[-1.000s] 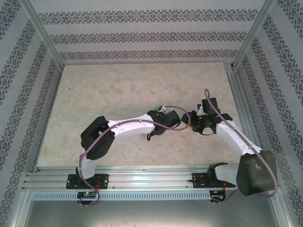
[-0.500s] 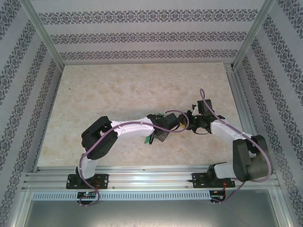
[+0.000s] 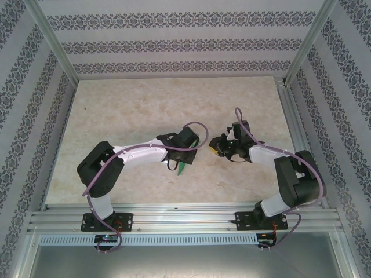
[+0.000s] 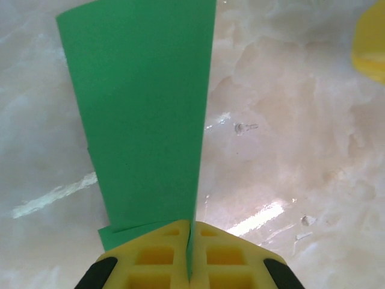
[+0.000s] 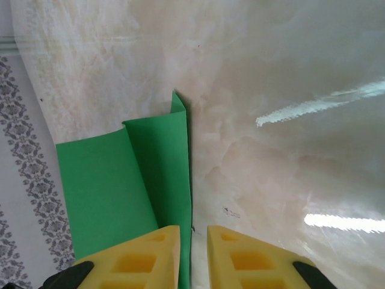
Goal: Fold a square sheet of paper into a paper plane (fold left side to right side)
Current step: Fold the wing for the fifth time at the center of the table.
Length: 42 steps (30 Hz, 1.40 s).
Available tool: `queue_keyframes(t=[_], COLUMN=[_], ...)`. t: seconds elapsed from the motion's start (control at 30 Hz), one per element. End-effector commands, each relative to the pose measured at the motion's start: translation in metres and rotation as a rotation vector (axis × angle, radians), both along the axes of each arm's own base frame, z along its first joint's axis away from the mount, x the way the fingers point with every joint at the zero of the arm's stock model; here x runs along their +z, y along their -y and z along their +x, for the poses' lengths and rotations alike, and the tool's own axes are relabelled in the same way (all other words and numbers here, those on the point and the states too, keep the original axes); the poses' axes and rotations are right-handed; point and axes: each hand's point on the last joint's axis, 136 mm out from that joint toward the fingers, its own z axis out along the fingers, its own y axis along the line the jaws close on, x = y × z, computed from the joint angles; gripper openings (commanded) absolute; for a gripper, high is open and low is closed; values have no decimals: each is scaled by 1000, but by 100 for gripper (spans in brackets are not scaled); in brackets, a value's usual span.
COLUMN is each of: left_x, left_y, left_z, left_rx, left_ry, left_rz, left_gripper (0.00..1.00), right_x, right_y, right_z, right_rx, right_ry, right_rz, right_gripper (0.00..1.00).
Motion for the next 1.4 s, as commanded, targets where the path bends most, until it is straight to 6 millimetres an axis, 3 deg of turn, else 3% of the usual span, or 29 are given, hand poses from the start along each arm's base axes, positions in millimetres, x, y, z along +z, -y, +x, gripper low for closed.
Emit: queue_keyframes(t=[0.0, 0.23, 0.57, 0.77, 1.37], left_x=[10, 10, 2, 3, 3], left_y=[19, 14, 2, 3, 1], left_z=[3, 9, 15, 16, 19], left_rx=[0, 34, 107, 104, 120], left_ry=[-15, -32, -71, -70, -77], left_rz=[-147, -204, -258, -262, -276], left_gripper=[0, 0, 0, 0, 0], right_x=[9, -5, -13, -13, -42], right_y=[-15, -31, -53, -55, -56], right_z=[16, 29, 45, 49, 51], right_rx=[0, 1, 15, 28, 25], right_ry=[51, 44, 46, 49, -6], right_rz=[35, 49, 65, 37, -12], right_gripper=[15, 8, 7, 6, 5])
